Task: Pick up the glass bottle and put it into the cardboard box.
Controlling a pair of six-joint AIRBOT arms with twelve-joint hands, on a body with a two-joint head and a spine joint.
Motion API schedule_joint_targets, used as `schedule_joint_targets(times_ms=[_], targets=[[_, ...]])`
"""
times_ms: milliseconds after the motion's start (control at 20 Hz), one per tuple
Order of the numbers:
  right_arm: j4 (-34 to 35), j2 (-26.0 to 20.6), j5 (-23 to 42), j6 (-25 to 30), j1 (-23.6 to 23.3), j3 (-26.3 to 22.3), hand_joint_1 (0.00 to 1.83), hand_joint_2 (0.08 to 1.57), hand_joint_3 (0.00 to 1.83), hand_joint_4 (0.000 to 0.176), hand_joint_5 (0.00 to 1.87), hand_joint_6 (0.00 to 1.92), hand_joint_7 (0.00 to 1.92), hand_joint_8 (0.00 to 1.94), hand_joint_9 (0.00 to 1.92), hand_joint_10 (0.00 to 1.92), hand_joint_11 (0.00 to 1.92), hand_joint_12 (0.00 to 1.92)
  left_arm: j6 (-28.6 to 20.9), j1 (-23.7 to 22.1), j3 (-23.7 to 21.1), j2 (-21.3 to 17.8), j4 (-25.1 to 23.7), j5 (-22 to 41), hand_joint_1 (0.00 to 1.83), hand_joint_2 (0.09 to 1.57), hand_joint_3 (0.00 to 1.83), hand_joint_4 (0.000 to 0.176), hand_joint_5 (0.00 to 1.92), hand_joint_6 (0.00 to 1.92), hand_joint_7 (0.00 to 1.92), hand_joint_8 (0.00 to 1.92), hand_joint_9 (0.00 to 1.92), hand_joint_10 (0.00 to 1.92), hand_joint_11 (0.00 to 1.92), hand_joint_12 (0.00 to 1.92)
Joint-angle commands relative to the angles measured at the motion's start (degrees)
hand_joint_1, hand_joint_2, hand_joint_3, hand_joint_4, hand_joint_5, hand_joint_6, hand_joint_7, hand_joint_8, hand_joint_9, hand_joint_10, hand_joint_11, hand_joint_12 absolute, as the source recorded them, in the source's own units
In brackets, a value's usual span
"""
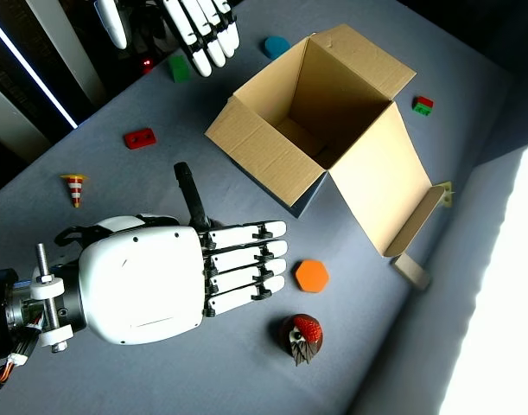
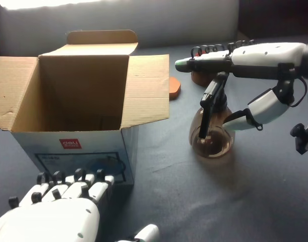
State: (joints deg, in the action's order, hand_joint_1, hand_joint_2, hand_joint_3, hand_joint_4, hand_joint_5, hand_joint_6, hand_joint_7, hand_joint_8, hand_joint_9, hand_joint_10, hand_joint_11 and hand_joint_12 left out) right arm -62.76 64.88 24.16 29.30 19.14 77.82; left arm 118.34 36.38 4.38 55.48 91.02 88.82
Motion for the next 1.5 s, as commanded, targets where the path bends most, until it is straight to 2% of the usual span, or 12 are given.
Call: schedule_joint_targets(times_ms=[0,300,450,750,800,950,1000,1050,1100,1150,1300,1450], targets=[[2.49,-0.26,3.59,0.56,-0.76,-0.01,1.18,0.87,0.29,0.000,0.01,0.02,0.00,0.00,0.00,0.00,0.00,0.00,-0.83,0.23,0.37,0.22,-5.58,2.65,0.00,1.27,0.00,0.026,0.15,0.00,0.13,0.00,0.10,0.00,0.00,0.41],[2.48,-0.26,3.73,0.75,-0.66,0.00,1.19,0.86,0.30,0.000,0.01,0.02,0.01,0.00,0.00,0.00,0.00,0.00,-2.82,3.23,1.49,0.53,-7.31,2.65,0.00,1.27,0.00,0.026,0.14,0.00,0.12,0.00,0.10,0.00,0.00,0.41],[2.48,-0.26,3.73,0.64,-0.62,0.00,1.19,0.86,0.30,0.000,0.01,0.02,0.02,0.01,0.01,0.00,0.00,0.00,-5.54,5.14,2.44,0.79,-8.57,2.64,0.00,1.26,0.00,0.000,0.13,0.00,0.12,0.00,0.10,0.00,0.00,0.41],[2.48,-0.26,3.58,0.56,-0.61,0.00,1.19,0.85,0.31,0.000,0.01,0.02,0.02,0.01,0.01,0.01,0.00,0.00,-6.15,6.72,3.75,0.82,-10.04,1.07,0.00,1.25,0.00,0.000,0.12,0.00,0.11,0.00,0.09,0.00,0.00,0.39],[2.48,-0.26,3.58,0.56,-0.58,-0.01,1.22,0.85,0.31,0.000,0.17,0.09,0.22,0.09,0.14,0.06,0.00,0.00,-6.42,7.14,4.01,0.82,-10.75,0.76,0.00,1.26,0.00,0.000,0.10,0.00,0.11,0.00,0.09,0.00,0.00,0.39],[2.47,-0.26,3.59,0.56,-0.51,-0.01,1.27,0.89,0.32,0.000,0.42,0.77,0.70,0.32,0.33,0.83,0.00,1.38,-7.63,8.17,4.83,0.82,-12.32,-0.36,0.00,1.26,0.00,0.000,0.10,0.00,0.11,0.00,0.09,0.00,0.00,0.38],[2.47,-0.26,3.59,0.51,-0.47,-0.01,1.28,0.90,0.34,0.000,0.49,0.91,0.77,0.49,0.39,1.03,0.00,1.63,-8.58,8.65,5.08,0.82,-12.97,-0.58,0.00,1.26,0.00,0.000,0.10,0.00,0.11,0.00,0.09,0.00,0.00,0.38],[2.47,-0.26,3.57,0.47,-0.45,0.00,1.28,0.90,0.34,0.000,0.52,0.97,0.77,0.62,0.42,1.11,0.02,1.71,-8.75,8.97,5.27,0.82,-13.20,-0.88,0.00,1.26,0.00,0.000,0.10,0.00,0.11,0.00,0.09,0.00,0.00,0.38],[2.47,-0.26,3.56,0.45,-0.45,-0.01,1.22,1.08,0.15,0.000,0.72,1.28,0.93,0.94,0.58,1.23,0.24,1.78,-8.86,9.32,5.46,0.83,-13.55,-1.23,0.00,1.26,0.00,0.000,0.10,0.00,0.11,0.00,0.09,0.00,0.00,0.38],[2.47,-0.26,3.56,0.45,-0.45,-0.01,1.33,1.15,0.06,0.000,0.76,1.33,0.95,1.03,0.67,1.42,0.39,1.80,-8.97,9.62,5.63,0.83,-14.05,-1.61,0.00,1.26,0.00,0.000,0.10,0.00,0.11,0.00,0.09,0.00,0.00,0.38],[2.47,-0.42,3.73,0.43,-0.72,-0.01,1.36,1.17,0.02,0.000,0.82,1.24,0.96,1.09,0.71,1.49,0.60,1.85,-8.98,10.40,6.59,0.81,-15.30,-3.69,0.00,1.26,0.00,0.000,0.10,0.00,0.11,0.00,0.09,0.00,0.00,0.38],[2.47,-1.02,4.26,0.45,-1.41,-0.02,1.35,1.17,0.01,0.000,0.80,1.25,0.94,1.09,0.72,1.51,0.58,1.88,-8.98,10.48,7.39,0.81,-15.75,-4.92,0.00,1.26,0.00,0.000,0.10,0.00,0.11,0.00,0.10,0.00,0.00,0.39]])
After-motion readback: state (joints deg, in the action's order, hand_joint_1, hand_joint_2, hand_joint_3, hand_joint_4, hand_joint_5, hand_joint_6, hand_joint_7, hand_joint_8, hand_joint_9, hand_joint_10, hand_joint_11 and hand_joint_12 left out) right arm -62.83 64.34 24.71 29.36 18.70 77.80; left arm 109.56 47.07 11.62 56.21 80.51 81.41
